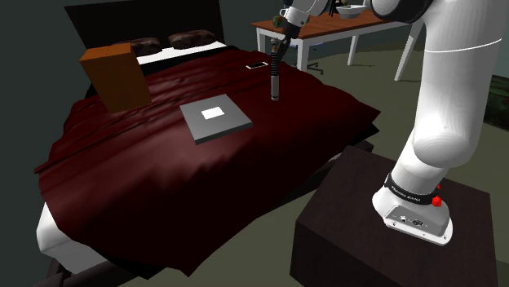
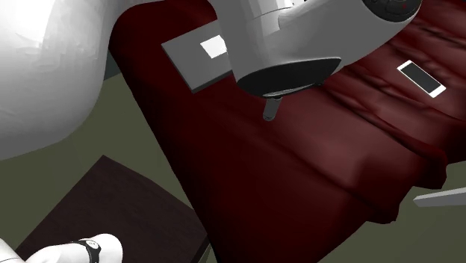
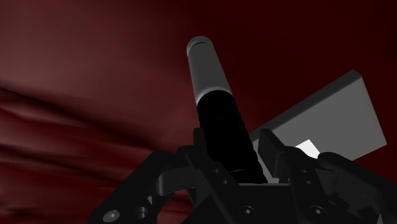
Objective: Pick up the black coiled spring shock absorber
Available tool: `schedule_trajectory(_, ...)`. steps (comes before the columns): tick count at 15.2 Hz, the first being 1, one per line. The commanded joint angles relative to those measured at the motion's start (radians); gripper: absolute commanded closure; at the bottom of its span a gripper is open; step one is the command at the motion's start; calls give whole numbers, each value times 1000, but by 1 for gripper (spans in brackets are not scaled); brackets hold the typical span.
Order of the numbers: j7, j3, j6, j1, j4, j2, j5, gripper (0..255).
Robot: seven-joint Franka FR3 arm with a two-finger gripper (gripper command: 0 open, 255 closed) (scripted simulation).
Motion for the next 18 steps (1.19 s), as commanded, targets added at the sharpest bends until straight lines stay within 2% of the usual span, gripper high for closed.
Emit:
schedule_trajectory(1, -2, 0, 1, 0, -3, 0, 1, 255)
schedule_trajectory(16, 77, -13, -177, -18, 186, -5, -32, 255)
schedule_trajectory(18, 78, -13, -179, -19, 188, -4, -32, 255)
